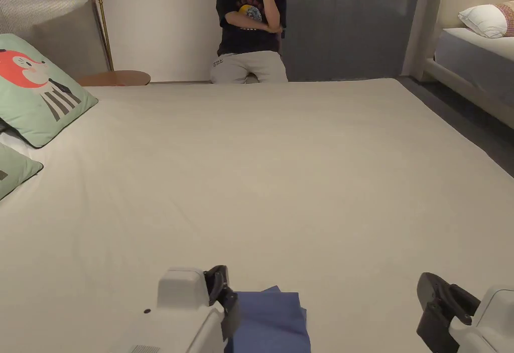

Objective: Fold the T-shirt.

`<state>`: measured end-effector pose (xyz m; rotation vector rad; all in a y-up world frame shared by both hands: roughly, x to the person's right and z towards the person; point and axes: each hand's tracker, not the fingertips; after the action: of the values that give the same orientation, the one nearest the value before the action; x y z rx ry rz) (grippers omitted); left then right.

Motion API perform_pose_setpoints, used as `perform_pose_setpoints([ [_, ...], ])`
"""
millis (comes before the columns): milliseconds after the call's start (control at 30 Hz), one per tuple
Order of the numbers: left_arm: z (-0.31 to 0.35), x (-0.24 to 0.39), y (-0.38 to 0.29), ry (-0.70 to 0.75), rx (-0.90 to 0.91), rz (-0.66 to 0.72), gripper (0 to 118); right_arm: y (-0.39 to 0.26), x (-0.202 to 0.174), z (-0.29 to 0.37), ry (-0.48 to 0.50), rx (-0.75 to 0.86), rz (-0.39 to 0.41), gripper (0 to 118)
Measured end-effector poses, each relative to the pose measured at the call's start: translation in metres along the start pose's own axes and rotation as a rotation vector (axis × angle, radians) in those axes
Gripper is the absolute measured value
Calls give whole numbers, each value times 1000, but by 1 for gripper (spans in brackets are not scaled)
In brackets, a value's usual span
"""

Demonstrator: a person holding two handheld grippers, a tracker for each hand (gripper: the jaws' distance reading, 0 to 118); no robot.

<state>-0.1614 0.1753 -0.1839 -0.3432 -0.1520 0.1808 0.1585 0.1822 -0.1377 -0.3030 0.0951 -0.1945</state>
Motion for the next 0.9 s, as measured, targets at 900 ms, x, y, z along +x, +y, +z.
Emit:
perform_pose_setpoints([
  [900,0,-134,-17,-278,-335,497,48,-69,-90,-173,199,-706,280,0],
])
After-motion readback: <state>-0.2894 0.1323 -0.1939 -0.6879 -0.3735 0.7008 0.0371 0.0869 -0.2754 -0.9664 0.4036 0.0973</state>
